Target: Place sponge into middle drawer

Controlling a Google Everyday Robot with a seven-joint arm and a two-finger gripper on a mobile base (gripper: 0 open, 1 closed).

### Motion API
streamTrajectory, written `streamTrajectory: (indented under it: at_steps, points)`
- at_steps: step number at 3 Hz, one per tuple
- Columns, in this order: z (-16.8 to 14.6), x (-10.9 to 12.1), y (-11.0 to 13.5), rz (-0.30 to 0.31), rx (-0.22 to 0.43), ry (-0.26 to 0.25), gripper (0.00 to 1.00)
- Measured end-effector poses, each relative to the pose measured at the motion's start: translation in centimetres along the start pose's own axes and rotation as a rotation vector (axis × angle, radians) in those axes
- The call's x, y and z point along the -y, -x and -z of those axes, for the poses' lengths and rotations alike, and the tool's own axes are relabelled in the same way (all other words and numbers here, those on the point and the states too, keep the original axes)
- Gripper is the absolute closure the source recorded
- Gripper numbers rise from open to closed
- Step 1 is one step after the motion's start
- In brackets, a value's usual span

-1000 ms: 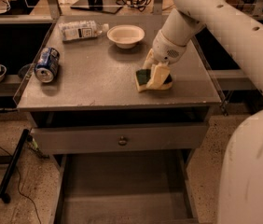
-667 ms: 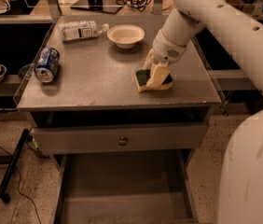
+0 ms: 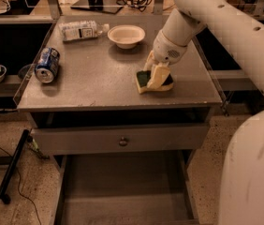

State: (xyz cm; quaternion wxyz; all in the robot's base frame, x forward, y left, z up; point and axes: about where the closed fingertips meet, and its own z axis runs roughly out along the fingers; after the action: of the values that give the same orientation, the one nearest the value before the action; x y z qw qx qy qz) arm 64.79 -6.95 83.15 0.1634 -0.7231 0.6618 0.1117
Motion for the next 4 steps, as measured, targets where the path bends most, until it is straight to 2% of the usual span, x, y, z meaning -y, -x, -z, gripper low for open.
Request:
streamTrajectory:
  at_steps: [1,2,4]
  points:
    - [1.2,0.0,0.3,0.003,0.021,-0.016,1.00]
    - [4.8,-0.7,0.3,0.005,0.028,-0.057,1.00]
    - [11.6,-4.6,-1.0,-0.021,0.039,-0.147,1.00]
